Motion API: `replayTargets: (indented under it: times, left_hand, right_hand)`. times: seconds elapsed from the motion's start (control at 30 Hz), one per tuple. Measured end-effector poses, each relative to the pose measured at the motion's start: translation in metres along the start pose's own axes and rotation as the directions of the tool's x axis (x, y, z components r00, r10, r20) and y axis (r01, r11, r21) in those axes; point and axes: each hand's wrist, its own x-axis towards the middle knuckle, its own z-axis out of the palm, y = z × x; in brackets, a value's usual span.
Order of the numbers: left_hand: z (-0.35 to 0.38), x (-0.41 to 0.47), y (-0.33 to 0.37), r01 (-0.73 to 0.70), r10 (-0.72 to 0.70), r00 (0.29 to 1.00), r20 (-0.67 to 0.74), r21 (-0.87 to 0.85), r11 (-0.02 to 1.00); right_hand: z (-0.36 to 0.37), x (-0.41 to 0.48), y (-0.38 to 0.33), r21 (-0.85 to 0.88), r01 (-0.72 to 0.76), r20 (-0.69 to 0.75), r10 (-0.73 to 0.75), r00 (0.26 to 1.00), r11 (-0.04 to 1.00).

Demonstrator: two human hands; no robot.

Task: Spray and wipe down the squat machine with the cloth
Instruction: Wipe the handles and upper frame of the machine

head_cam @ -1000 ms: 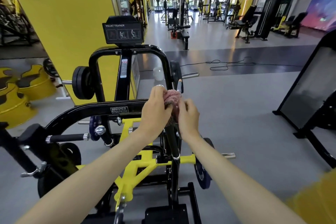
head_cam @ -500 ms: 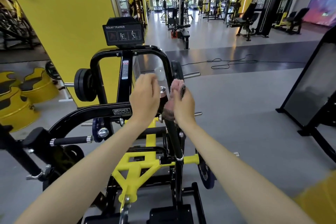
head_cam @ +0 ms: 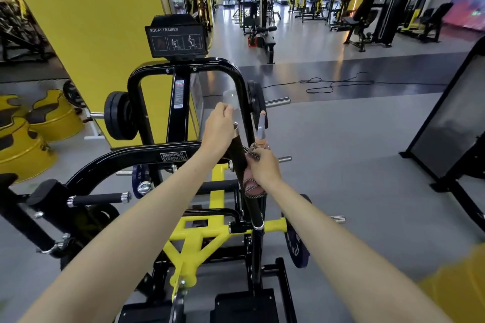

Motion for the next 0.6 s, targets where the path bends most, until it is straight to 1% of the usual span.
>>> replayTargets:
  times: [0.07,0.13,0.17,0.23,0.3,0.37,0.43,0.6]
  left_hand:
    - [0.000,0.000,-0.003,-0.007,0.007,1.000,0.004,-0.017,1.000]
    - [0.000,0.000,-0.007,-0.004,0.004,1.000,-0.003,-0.020,1.000]
    - [0.001,0.000,-0.009,0.002,-0.002,1.000,-0.009,-0.026,1.000]
    - [0.001,0.000,-0.009,0.006,-0.006,1.000,-0.017,-0.020,1.000]
    - [0.002,0.002,-0.011,-0.001,0.001,1.000,-0.025,-0.009,1.000]
    - [0.004,0.002,-0.012,0.004,-0.006,0.999,-0.041,-0.040,0.999]
    - [0.006,0.001,-0.011,0.019,-0.023,0.999,-0.046,-0.092,0.996]
    - [0.008,0.002,-0.013,0.015,-0.023,0.998,-0.052,-0.141,0.990]
  right_hand:
    - [-0.004,0.007,-0.004,0.028,-0.012,0.020,0.011,1.000,1.000]
    - [-0.007,0.016,-0.022,0.193,0.007,0.011,-0.009,1.000,0.981]
    - [-0.008,0.019,-0.033,0.301,0.022,0.010,-0.027,1.000,0.953]
    - [-0.007,0.020,-0.044,0.392,0.070,-0.044,-0.057,0.997,0.917]
    - [-0.002,0.017,-0.040,0.297,0.113,-0.105,-0.085,0.991,0.948]
    - [0.005,0.011,-0.022,0.229,0.109,-0.124,-0.082,0.989,0.967]
    - [0.011,0.002,0.000,0.218,0.079,-0.101,-0.058,0.993,0.973]
    - [0.014,-0.010,0.038,0.099,0.070,-0.030,-0.067,0.997,0.993]
